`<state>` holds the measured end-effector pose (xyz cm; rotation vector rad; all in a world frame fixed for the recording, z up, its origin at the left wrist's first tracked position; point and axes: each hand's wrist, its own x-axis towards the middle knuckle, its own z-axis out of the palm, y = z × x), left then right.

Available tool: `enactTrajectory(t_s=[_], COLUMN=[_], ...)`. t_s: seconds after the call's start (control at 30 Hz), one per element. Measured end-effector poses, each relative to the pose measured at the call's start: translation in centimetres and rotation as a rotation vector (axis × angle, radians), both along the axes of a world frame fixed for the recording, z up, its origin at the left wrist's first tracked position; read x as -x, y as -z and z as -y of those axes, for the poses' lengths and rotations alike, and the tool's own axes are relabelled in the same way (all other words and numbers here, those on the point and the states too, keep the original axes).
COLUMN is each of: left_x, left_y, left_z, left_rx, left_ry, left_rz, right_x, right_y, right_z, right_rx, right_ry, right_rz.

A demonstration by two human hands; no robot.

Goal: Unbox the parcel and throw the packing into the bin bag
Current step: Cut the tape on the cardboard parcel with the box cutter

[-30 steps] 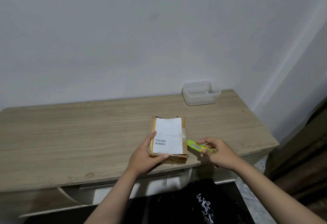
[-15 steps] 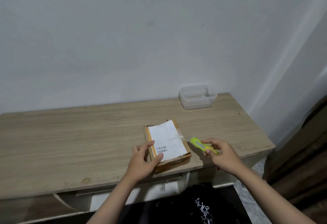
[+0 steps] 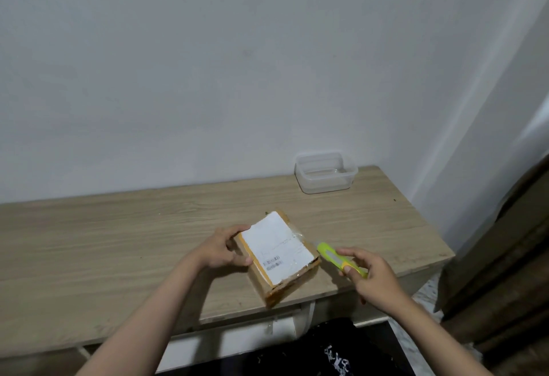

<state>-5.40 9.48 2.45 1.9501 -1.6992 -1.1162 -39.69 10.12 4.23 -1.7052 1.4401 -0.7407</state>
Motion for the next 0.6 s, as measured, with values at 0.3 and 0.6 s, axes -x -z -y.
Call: enactTrajectory(t_s=[0.3,0.6], left_x=[2.9,3.3], left_y=[2.8,4.1], left_z=[-5.0,-5.4], left_rx=[0.267,0.34], left_ry=[-0.059,-0.128], left_rz=[0.294,0.189], right_x=[-1.3,-3.7], right_y=[-0.2,-1.4], right_z=[-0.2,0.2], right_rx=[0.022,0.098], right_ry=[0.035,0.017], right_rz=[-0.014,-0.198])
